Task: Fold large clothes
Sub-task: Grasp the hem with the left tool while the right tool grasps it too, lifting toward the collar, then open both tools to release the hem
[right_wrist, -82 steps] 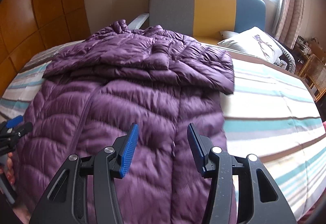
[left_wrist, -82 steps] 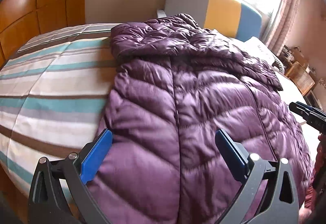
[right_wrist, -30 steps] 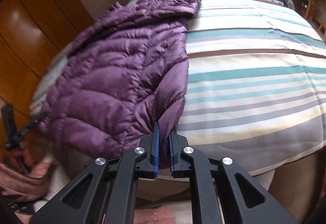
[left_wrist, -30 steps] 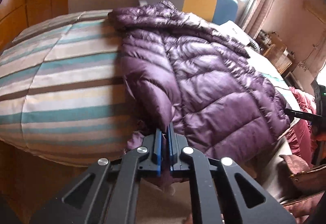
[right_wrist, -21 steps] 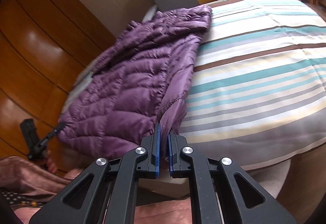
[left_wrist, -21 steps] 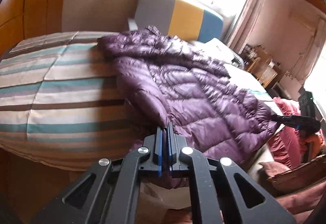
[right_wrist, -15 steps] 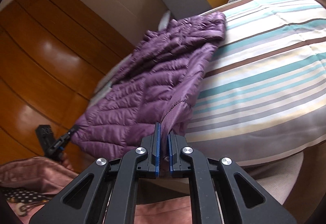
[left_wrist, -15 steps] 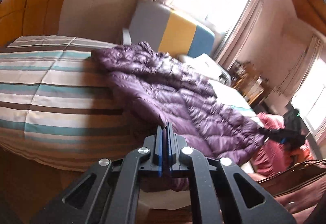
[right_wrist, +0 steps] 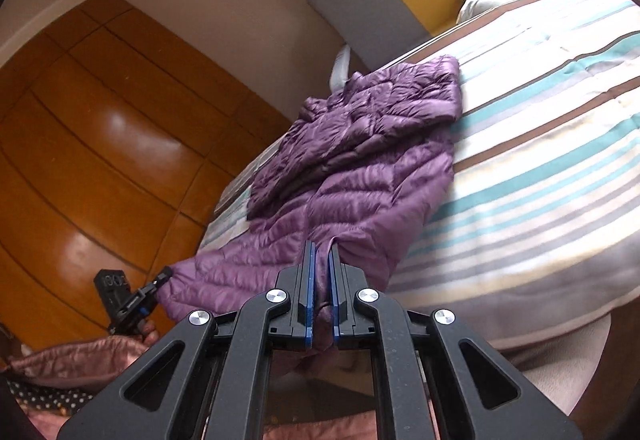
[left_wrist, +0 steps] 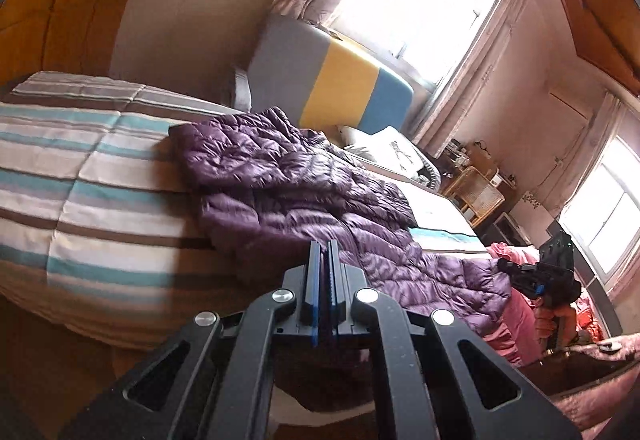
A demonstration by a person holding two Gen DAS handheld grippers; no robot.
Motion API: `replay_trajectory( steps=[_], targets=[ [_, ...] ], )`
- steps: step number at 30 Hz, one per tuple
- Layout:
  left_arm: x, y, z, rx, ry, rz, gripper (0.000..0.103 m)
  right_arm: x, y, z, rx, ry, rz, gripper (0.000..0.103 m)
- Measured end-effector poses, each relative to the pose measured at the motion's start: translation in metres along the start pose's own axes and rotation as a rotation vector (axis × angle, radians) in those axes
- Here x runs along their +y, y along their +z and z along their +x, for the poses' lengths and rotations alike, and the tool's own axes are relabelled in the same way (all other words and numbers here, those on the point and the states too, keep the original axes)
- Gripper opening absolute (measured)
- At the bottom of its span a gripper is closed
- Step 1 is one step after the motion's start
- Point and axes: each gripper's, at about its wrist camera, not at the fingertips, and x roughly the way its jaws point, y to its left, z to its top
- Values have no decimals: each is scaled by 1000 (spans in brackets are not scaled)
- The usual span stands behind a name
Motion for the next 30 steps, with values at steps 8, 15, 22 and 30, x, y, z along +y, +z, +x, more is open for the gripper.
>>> replay_trajectory(
  steps=[8, 15, 22, 30],
  targets=[
    [17, 22, 25, 5, 41, -27, 0, -13, 31, 17, -36, 4, 15, 0],
    [41, -11, 61, 161, 134, -45, 36, -33, 10, 28, 8, -152, 0, 1],
    [59, -57, 80, 320, 185, -44, 62, -60, -13, 39, 144, -293, 7, 53],
    [66, -84, 91, 453, 162, -35, 70, -71, -37, 41, 226, -306, 5, 56]
  ],
)
